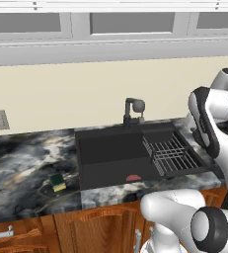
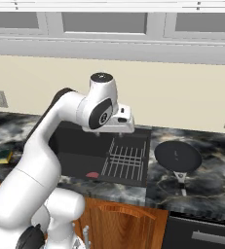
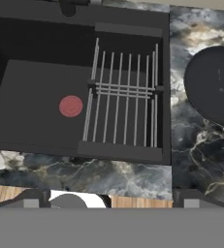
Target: Pick the pan and sponge and place them into the sink. Then turn on the water.
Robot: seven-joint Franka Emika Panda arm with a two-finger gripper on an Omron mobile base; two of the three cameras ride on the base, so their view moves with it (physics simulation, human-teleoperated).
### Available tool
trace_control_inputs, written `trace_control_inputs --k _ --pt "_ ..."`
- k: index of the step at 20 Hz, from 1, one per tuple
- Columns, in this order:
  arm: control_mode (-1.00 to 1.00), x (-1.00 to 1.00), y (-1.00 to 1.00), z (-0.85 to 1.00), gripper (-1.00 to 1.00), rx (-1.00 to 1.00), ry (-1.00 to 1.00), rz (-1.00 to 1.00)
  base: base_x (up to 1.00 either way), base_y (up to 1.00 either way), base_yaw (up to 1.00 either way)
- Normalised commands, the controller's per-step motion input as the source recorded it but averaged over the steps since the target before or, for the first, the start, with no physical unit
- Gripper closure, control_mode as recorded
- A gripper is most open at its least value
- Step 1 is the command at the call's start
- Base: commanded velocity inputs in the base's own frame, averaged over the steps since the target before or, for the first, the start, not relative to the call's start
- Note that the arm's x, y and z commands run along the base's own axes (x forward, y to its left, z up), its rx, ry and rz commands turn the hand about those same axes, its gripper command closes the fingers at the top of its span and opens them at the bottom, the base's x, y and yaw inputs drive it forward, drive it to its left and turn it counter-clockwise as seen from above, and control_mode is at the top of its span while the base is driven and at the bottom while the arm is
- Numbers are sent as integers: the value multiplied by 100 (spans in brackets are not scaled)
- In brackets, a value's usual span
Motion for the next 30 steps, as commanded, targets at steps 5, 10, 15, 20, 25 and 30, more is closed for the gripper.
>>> trace_control_inputs --k 5,10,15,20,25,30 --pt "-100 -17 -36 -16 -100 -3 0 4 0 0 0" --pt "-100 -15 -37 -16 -100 -2 0 4 0 0 0" --pt "-100 -14 -35 -16 -100 -1 0 3 0 0 0" --pt "-100 -7 -33 -18 -100 -1 0 2 0 0 0" --pt "-100 -1 -33 -19 -100 0 0 1 0 0 0" --pt "-100 0 -33 -22 -100 -1 0 1 0 0 0"
